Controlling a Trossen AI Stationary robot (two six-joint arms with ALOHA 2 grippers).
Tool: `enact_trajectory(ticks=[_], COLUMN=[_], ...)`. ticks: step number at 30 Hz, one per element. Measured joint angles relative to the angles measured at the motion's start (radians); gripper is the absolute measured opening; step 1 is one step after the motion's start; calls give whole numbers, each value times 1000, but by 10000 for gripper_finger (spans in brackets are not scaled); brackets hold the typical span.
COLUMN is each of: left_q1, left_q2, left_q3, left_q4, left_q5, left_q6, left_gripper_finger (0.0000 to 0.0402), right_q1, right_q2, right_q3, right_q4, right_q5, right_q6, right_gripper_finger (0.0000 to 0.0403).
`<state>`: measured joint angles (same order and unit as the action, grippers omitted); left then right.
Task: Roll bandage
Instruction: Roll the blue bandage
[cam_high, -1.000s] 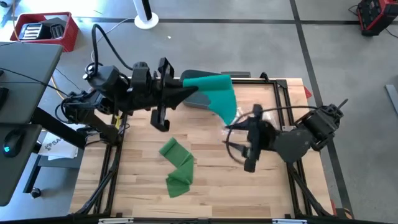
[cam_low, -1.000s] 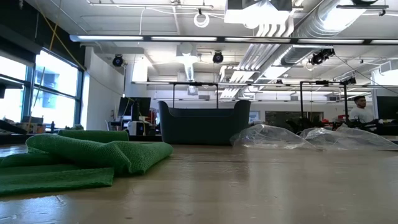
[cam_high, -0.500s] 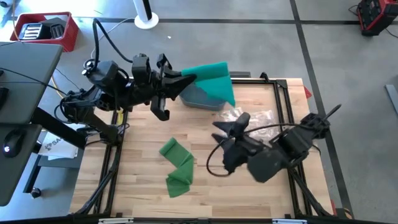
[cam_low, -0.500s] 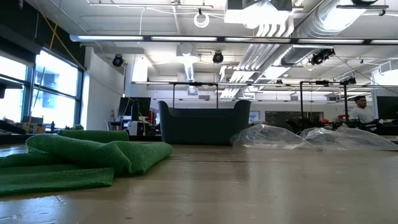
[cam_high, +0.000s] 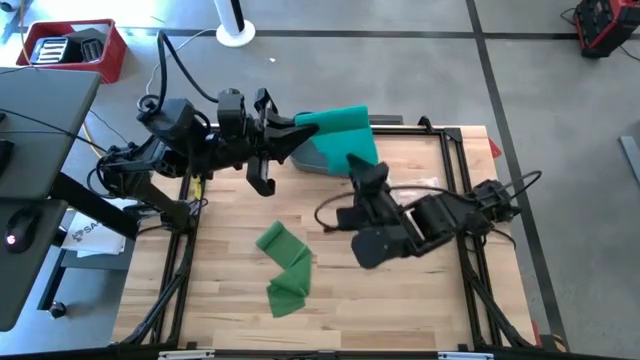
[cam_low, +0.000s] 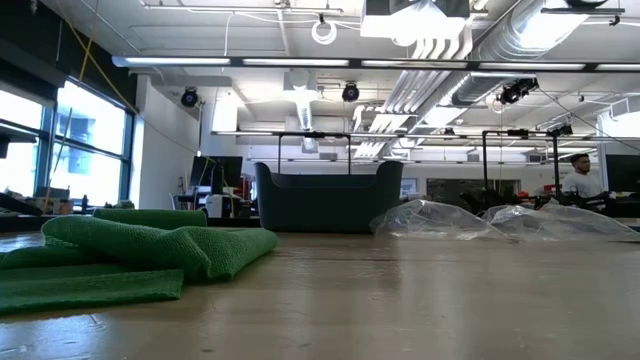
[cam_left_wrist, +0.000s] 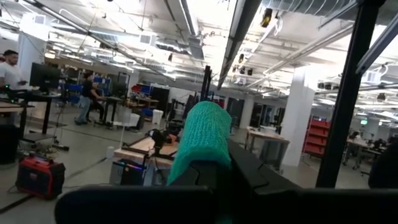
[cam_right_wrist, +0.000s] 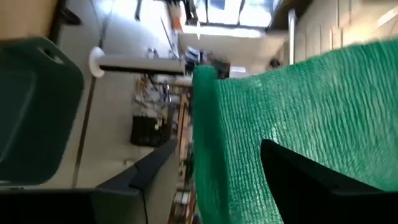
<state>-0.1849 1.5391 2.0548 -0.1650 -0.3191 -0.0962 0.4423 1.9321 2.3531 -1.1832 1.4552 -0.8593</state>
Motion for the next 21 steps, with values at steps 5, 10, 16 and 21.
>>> enact_trajectory(ticks=[5, 10, 16, 21], left_q1=[3, 4, 4, 15], left_q2=[0, 0, 0, 0], left_q3=[0, 0, 0, 0], left_q4=[0, 0, 3, 4], left_q5=[27, 64, 85, 83], left_q6=[-7, -58, -75, -68], left_gripper_finger=[5, 5, 5, 5], right_q1=[-45, -77, -83, -35], right_q2=[-1, -1, -1, -7], right_q3=[0, 0, 0, 0], right_q4=[-3, -3, -3, 5], right_q5=[34, 33, 27, -150], right_q6=[45, 51, 106, 373], right_gripper_finger=[220, 201, 157, 119])
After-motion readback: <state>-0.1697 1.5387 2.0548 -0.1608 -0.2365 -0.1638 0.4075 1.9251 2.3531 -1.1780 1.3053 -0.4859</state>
